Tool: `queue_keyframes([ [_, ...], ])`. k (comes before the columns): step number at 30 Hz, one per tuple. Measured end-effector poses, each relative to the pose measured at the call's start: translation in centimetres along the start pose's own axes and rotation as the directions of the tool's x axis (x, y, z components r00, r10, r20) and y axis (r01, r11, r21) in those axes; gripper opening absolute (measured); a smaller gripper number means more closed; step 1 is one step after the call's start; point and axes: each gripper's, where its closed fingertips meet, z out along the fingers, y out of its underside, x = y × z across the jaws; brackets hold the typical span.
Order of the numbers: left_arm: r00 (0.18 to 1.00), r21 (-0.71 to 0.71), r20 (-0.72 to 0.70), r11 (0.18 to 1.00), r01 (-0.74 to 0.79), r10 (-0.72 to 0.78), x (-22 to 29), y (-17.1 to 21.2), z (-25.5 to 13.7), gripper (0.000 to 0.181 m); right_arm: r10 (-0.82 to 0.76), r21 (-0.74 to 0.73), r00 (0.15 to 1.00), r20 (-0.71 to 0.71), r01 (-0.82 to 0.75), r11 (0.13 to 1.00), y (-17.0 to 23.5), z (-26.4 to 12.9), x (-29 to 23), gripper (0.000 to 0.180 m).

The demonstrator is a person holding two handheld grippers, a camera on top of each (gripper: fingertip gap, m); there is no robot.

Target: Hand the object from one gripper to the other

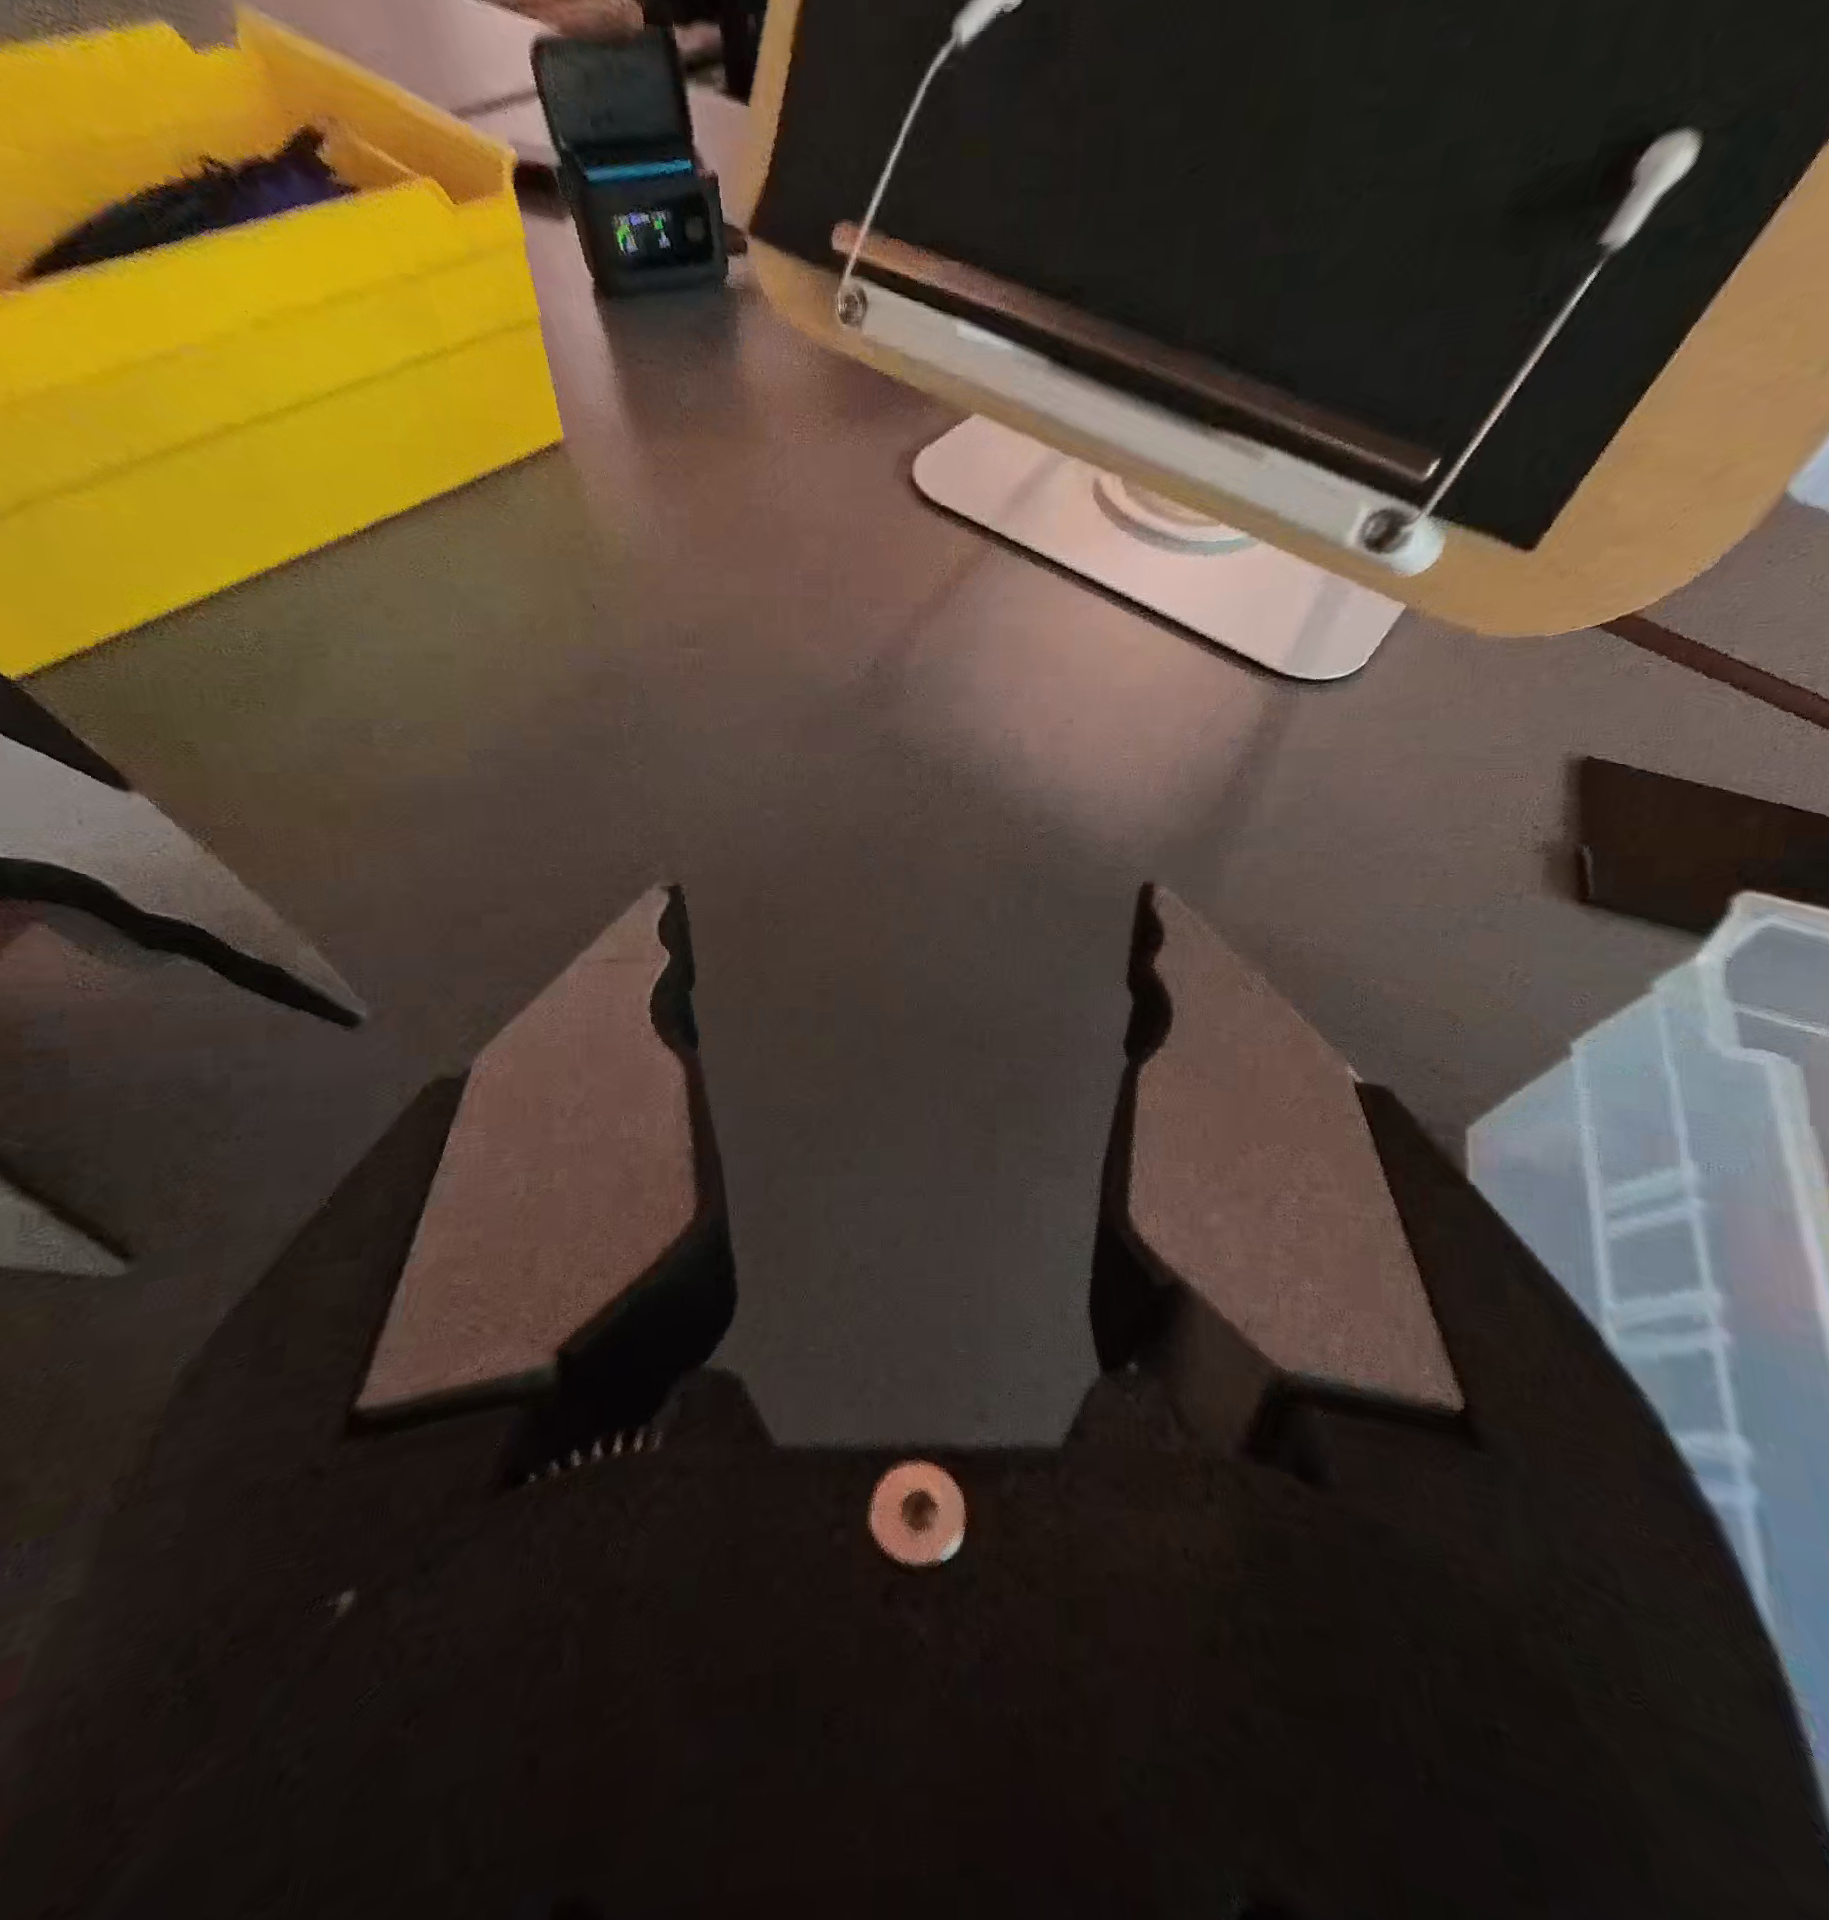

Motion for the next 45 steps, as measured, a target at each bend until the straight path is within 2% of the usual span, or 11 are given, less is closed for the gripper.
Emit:
queue_keyframes([
  [1,1.0,0.011,0.003,1.0,0.003,-0.003,-0.4,-0.1,-0.1,0.052,-0.002,-0.007,1.0,-0.004,0.002,1.0,0.4,1.3,0.0,0.082],
  [7,0.997,0.177,0.074,0.984,-0.02,0.007,-5.1,-2.8,0.6,0.051,0.024,-0.019,0.999,0.031,-0.023,1.0,0.3,7.8,1.4,0.08],
  [9,0.995,0.161,0.096,0.987,-0.012,-0.003,-6.7,-3.6,1.4,0.05,0.007,-0.024,1.0,-0.012,-0.007,1.0,-0.1,9.6,2.7,0.078],
  [13,0.976,0.13,0.196,0.985,-0.118,0.091,-9.6,-4.1,2.3,0.046,-0.006,-0.021,1.0,0.001,0.006,1.0,0.3,11.6,3.0,0.077],
  [17,0.946,0.1,0.268,0.972,-0.214,0.181,-9.6,-3.6,2.1,0.041,-0.021,0.035,0.997,0.068,0.019,0.999,0.1,10.3,1.1,0.073],
  [22,0.919,0.199,0.26,0.915,-0.351,0.296,-8.0,-4.9,1.6,0.026,-0.086,0.104,0.991,0.106,0.075,0.992,-0.9,10.2,-0.9,0.068],
  [29,0.976,0.264,0.183,0.95,-0.166,0.119,-8.9,-5.0,0.7,0.036,-0.114,0.081,0.987,0.112,0.106,0.991,-0.5,10.3,-1.5,0.067],
  [33,0.946,0.176,0.214,0.943,-0.281,0.242,-7.8,-3.9,1.1,0.048,-0.111,0.092,0.988,0.108,0.102,0.991,-0.6,10.1,-1.8,0.066],
  [39,0.933,0.151,0.205,0.932,-0.33,0.297,-5.3,-4.4,1.8,0.04,0.019,0.065,0.998,0.066,-0.024,0.998,-0.1,9.7,-0.2,0.068],
  [43,0.917,0.117,0.276,0.937,-0.33,0.289,-3.8,-5.3,-0.3,0.034,0.015,0.1,0.999,0.041,-0.019,0.995,-0.3,8.9,0.1,0.068],
  [45,0.917,0.058,0.311,0.958,-0.281,0.25,-3.9,-5.3,-2.4,0.034,0.011,0.08,0.998,0.068,-0.017,0.997,0.1,8.8,-0.4,0.076],
])
